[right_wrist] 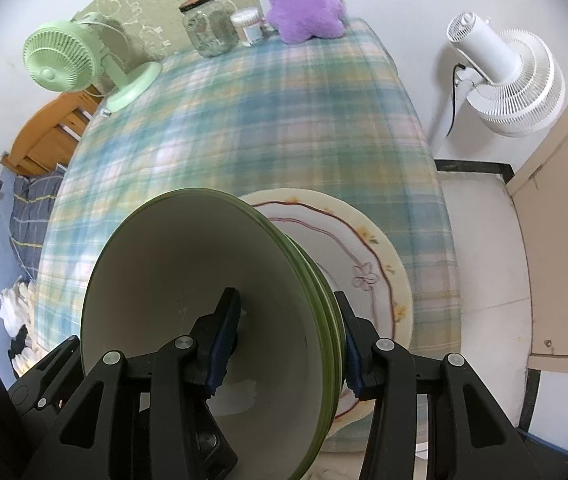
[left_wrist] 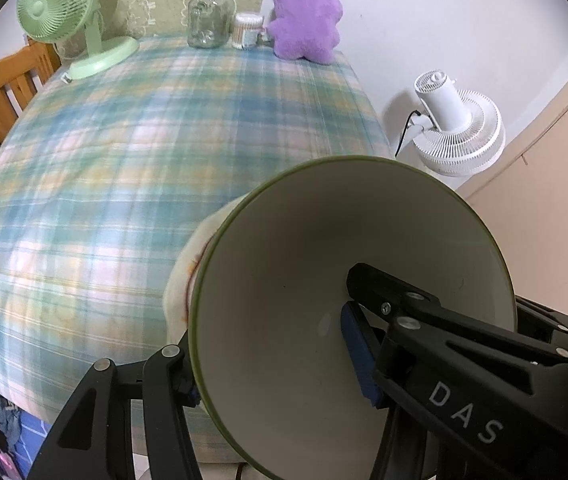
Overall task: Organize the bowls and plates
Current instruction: 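Carry the nested bowls over the red-rimmed plate stack, then lower the bowls onto the plates and open both grippers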
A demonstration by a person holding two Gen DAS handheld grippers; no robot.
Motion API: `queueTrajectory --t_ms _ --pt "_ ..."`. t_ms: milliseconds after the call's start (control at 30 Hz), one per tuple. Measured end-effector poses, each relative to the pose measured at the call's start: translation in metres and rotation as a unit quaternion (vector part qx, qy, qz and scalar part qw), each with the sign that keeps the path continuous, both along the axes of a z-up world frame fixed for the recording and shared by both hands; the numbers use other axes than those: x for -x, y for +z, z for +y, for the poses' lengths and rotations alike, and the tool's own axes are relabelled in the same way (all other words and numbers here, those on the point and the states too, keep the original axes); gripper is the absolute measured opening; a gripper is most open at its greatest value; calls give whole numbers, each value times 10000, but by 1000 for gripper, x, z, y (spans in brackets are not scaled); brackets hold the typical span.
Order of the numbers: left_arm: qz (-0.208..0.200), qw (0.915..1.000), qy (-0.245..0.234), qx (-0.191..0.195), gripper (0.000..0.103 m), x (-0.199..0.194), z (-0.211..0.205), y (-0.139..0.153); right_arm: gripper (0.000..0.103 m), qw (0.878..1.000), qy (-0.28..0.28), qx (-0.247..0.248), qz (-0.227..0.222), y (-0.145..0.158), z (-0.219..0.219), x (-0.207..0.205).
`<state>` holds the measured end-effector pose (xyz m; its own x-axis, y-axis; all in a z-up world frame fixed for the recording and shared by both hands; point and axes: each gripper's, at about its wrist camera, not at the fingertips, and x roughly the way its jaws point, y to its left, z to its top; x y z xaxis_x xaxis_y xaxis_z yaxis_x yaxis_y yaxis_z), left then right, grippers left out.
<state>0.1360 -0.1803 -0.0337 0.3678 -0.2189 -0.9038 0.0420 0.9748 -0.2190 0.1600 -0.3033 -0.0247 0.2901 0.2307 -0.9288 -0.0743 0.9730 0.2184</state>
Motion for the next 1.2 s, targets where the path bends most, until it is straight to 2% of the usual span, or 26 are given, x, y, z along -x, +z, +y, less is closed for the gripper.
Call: queueTrajectory --t_ms 300,833,1000,1067,1167,1200 --pt "180 9997 82 -129 56 -11 -10 -14 50 9995 63 -59 307 -23 -12 -13" --pt "13 9990 -3 -447 58 -9 -20 -13 50 9996 18 -220 164 -28 -19 -16" --pt "7 9987 58 -500 63 -5 -21 -13 51 9995 44 -276 116 -28 -22 -11" --pt "30 9985 108 -532 66 -3 -20 -13 54 9995 42 -283 101 -27 -24 -9" --pt "54 9982 190 -559 70 0 -16 -13 65 9997 9 -235 90 -27 -27 -6" --pt "43 9980 233 -583 73 2 -14 -12 71 9997 -3 -241 87 -26 -29 -4"
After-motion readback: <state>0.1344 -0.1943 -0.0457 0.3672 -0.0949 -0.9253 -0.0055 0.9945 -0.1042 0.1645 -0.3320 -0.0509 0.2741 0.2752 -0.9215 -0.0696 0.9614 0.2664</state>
